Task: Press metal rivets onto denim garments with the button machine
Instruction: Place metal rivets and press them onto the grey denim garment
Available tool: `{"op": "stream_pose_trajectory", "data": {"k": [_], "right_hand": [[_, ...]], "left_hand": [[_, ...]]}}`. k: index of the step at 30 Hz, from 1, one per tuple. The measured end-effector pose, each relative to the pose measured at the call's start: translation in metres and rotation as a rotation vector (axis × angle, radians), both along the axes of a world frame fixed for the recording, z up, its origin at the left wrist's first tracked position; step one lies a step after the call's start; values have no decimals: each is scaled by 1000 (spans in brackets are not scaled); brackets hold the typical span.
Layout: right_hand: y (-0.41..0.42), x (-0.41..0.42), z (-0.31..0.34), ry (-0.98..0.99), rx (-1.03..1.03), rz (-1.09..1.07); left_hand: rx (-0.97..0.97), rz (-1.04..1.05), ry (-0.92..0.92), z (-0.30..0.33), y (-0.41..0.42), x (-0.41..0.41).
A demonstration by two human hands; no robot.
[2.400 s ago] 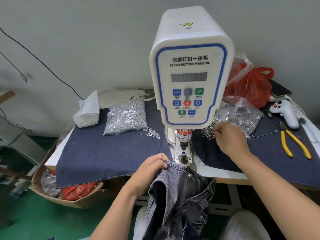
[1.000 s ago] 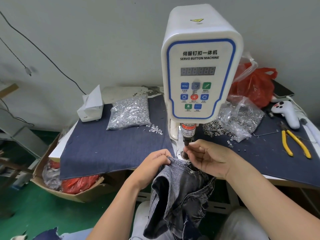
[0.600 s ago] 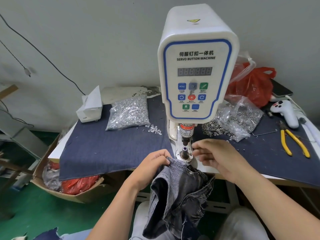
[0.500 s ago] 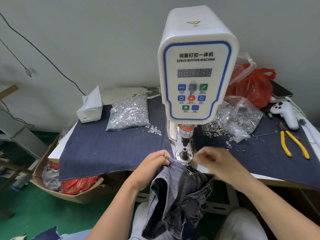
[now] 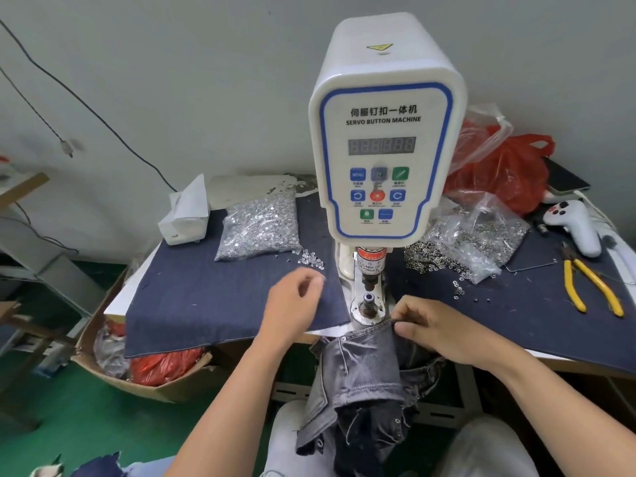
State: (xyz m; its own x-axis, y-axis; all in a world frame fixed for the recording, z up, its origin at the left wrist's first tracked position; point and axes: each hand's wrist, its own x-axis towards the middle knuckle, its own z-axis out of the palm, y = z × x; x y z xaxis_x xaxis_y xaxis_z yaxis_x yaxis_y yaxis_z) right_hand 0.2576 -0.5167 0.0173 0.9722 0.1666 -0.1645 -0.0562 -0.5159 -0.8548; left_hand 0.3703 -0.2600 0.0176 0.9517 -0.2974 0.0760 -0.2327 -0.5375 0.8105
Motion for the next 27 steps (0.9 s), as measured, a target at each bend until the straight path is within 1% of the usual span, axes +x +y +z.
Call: {"op": "stream_pose_trajectory", "data": {"k": [1, 3, 5, 9, 11, 16, 18, 20, 22, 24, 26, 27], "right_hand": [[0, 2, -2, 6, -24, -1], [1, 3, -7, 11, -64, -3], [1, 4, -8, 11, -68, -18], [2, 4, -7, 8, -53, -26], [2, 4, -8, 3, -62, -25], [0, 5, -10, 5, -75, -38], [0, 5, -11, 9, -63, -42], [-1, 5, -11, 11, -49, -40], [-1, 5, -11, 7, -33, -40], [0, 5, -10, 5, -26, -41], [0, 5, -10, 12, -18, -42], [0, 5, -10, 17, -13, -42]], "left_hand": [[59, 121, -51, -2, -1, 11], [178, 265, -77, -8, -1, 34], [256, 313, -71, -12, -1, 53], [359, 345, -99, -18, -8, 72], [371, 376, -89, -19, -9, 77], [319, 426, -53, -20, -7, 80], [274, 440, -69, -18, -5, 76], [164, 436, -95, -14, -4, 66], [51, 370, -105, -9, -6, 52], [-115, 284, -15, -4, -11, 34], [-320, 210, 149, 0, -19, 14], [-393, 182, 217, 1, -21, 5]]}}
